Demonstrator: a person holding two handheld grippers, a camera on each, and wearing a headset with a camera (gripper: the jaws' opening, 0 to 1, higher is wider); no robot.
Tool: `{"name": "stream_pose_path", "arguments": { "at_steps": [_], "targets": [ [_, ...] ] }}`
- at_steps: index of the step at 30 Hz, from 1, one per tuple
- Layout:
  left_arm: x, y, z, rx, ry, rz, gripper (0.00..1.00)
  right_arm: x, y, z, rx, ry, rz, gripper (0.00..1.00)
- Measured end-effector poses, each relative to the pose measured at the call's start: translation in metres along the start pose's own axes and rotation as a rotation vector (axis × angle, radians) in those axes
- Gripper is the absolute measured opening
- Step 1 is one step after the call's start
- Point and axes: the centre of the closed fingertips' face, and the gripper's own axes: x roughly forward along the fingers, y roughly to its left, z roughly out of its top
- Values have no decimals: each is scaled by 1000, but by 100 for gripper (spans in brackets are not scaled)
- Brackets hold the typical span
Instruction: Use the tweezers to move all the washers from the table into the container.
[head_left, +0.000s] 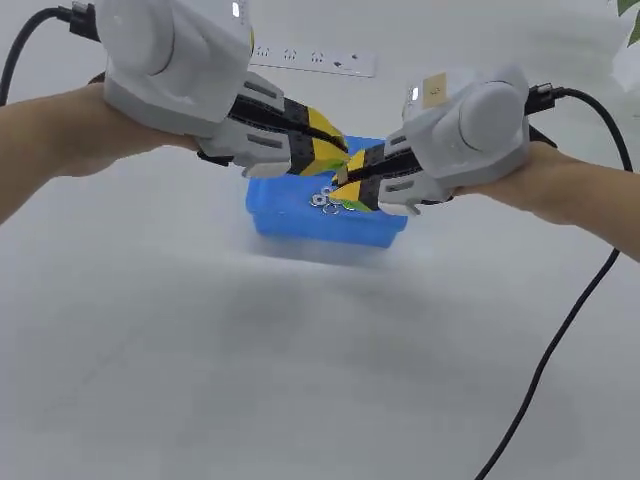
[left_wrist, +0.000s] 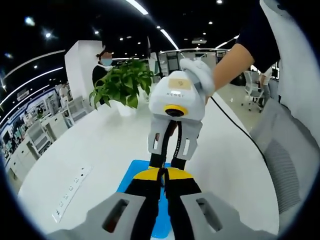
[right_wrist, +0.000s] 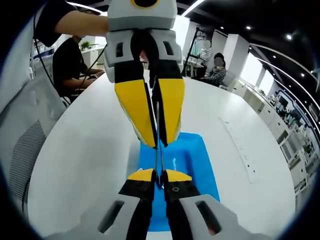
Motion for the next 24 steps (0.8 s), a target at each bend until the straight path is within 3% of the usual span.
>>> {"name": "stream_pose_path", "arguments": {
  "at_steps": [4,10,16,18,24],
  "targets": [
    [-11,1,-2,56,24,20,6,-9,-4,4,-29,7,-24,8],
    [-17,-2,7,75,1,19,6,-19,0,13,-62,24,-32,8],
    [-28,-21,8,112,0,-23,6,-36,22,20,-125,71,-21,7],
    [-31,-27,9,121,0,-28,6,-36,20,17,-130,73,-21,7],
    [-38,-36,13,119,-25,-36,6,-46,35,26,-139,78,-16,7]
  ]
}}
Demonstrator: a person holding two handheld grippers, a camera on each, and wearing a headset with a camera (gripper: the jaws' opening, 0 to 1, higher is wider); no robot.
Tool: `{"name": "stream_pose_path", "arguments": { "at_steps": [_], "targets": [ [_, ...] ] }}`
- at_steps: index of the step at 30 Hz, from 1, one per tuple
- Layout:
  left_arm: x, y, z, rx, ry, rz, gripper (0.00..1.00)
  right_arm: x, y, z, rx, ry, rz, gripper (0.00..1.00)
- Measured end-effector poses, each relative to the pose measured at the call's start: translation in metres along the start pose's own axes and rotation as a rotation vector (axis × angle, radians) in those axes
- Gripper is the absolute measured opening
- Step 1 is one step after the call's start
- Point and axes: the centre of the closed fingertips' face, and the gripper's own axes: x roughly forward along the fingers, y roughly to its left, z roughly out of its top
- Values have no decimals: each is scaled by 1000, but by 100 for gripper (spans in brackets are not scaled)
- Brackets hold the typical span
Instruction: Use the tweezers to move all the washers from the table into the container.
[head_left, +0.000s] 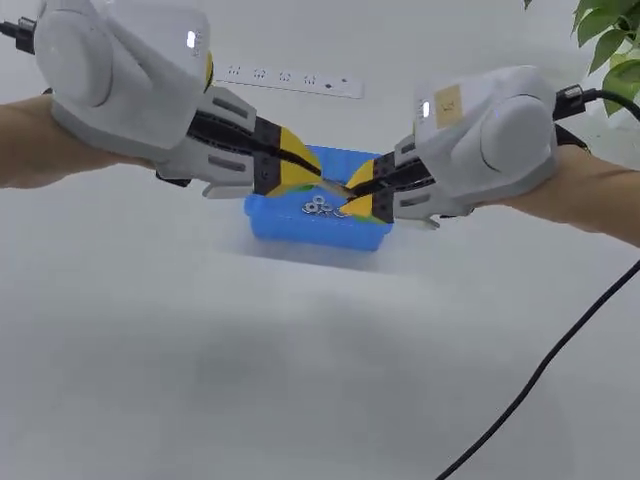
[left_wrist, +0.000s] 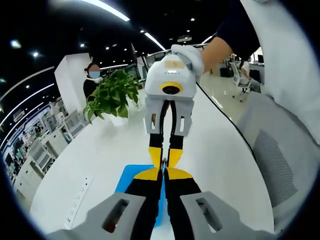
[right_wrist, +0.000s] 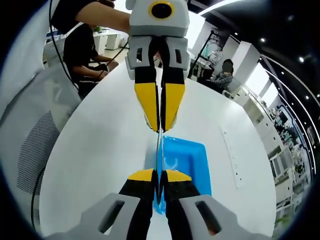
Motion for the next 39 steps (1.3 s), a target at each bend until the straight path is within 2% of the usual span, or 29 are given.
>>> {"name": "stream_pose_path", "arguments": {
  "at_steps": [4,6,7,9,11,13,24,32,39],
  "targets": [
    [-3,-5,-3,3,9,1,7,-3,9,9,-1,-3,7,7],
    [-4,-6,-14,37,69,3,13,-4,12,17,-1,-20,14,7],
    [-4,-10,-21,70,103,-20,13,-5,14,21,-6,-21,16,7],
    [-3,-15,-23,68,100,-25,10,-5,17,26,-22,-17,23,7],
    [-4,-12,-21,63,92,1,6,-3,21,26,-35,-3,32,7],
    [-5,-13,-22,49,96,-1,6,-3,17,24,-22,-2,30,7],
    [-4,-23,-22,88,152,-14,9,2,29,20,-27,72,48,7],
    [-2,-27,-27,98,178,-32,8,2,34,19,-13,86,55,7],
    [10,-31,-47,81,228,-51,8,3,39,14,30,71,61,7]
  ]
}}
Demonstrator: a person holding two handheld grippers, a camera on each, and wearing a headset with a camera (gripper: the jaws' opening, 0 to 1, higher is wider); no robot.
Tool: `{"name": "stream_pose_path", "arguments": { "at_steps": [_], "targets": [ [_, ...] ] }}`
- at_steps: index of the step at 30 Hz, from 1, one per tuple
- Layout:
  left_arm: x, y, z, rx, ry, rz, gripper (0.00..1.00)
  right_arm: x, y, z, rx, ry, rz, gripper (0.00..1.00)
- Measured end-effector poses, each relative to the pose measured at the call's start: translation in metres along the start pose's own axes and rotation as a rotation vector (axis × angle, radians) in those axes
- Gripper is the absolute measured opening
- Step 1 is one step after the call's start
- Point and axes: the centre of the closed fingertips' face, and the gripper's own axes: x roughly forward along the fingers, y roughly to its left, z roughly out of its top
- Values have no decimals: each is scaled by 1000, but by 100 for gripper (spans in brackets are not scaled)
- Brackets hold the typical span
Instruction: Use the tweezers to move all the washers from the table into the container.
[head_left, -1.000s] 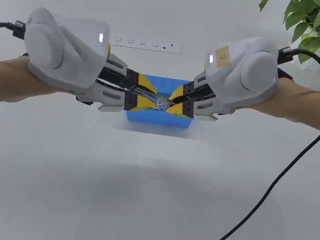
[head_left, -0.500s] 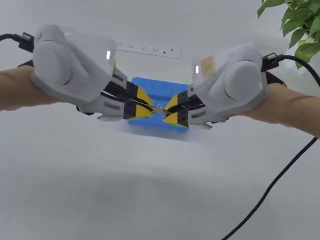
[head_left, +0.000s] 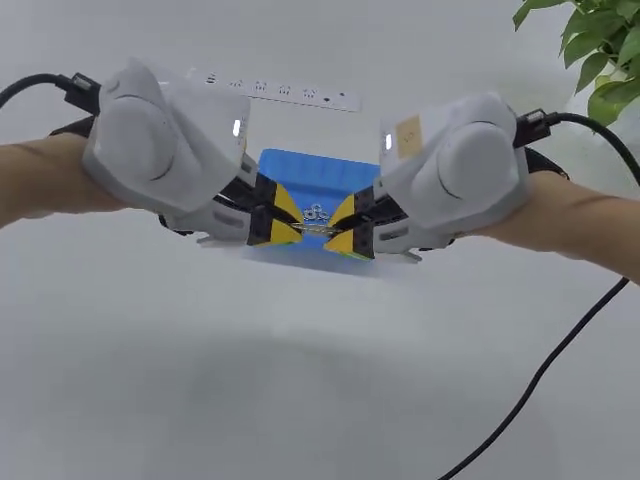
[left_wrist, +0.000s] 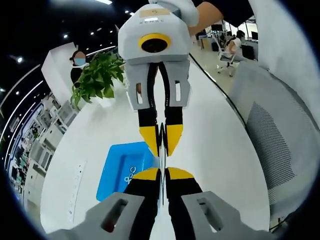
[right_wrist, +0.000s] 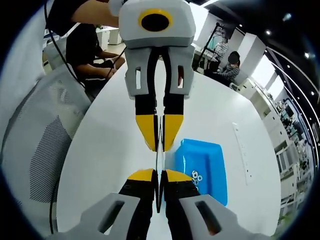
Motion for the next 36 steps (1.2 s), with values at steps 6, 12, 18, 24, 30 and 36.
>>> {"name": "stream_pose_path", "arguments": {
  "at_steps": [6,12,18,24,30,36],
  "targets": [
    [20,-5,-18,-98,-14,-8,8,15,4,-16,83,-21,28,7],
    [50,-14,-50,-128,50,-53,8,52,10,-43,121,17,73,7],
    [66,-18,-68,-169,77,-70,8,73,12,-63,174,32,107,8],
    [74,-18,-75,-198,81,-84,9,78,12,-68,185,34,104,8],
    [77,-20,-77,-236,86,-95,9,80,14,-73,174,51,92,10],
    [78,-21,-77,-305,90,-94,11,78,15,-75,178,76,89,11]
  ]
}}
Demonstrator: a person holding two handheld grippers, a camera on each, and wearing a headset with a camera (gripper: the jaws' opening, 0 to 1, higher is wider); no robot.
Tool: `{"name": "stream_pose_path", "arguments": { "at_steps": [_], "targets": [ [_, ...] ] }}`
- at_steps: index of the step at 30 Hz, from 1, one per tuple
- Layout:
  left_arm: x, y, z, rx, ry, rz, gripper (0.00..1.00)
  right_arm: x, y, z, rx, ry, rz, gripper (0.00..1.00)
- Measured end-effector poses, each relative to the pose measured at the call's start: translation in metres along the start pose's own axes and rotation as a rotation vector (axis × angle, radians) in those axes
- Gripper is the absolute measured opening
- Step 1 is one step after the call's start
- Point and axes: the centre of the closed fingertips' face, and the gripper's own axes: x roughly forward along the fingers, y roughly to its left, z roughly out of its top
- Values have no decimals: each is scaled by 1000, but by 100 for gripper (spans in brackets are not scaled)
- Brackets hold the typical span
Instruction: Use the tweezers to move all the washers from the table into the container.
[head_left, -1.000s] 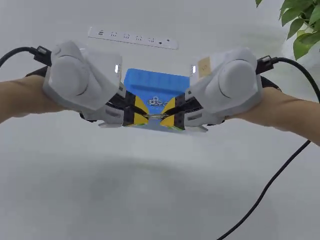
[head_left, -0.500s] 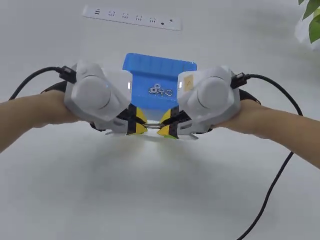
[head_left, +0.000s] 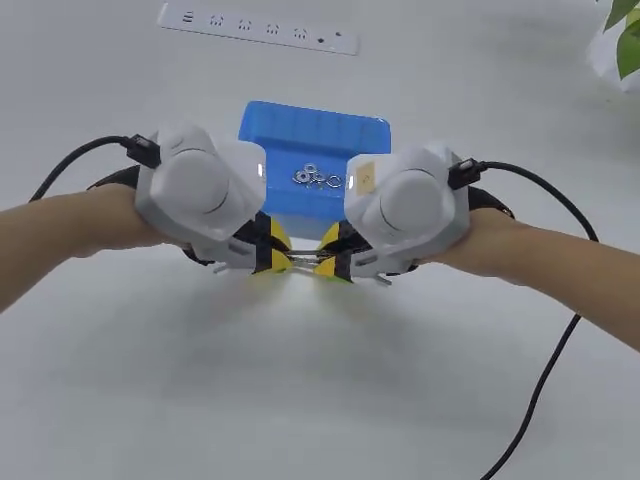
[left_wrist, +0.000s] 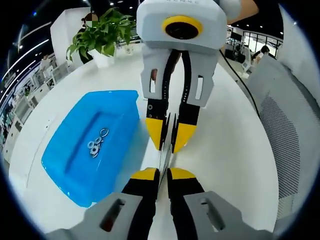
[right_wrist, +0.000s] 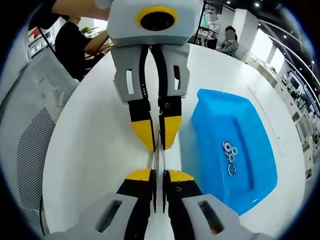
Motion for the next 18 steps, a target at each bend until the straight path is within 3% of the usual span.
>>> {"name": "stream_pose_path", "arguments": {
  "at_steps": [9,15,18],
  "targets": [
    [-8,-6,-1,-16,13,34,16,-1,-3,-3,29,52,-13,15],
    [-14,-6,-7,12,48,64,21,-5,-2,-8,32,94,-21,20],
    [-25,-7,-11,0,39,92,22,-16,3,-9,88,56,-40,20]
  ]
}}
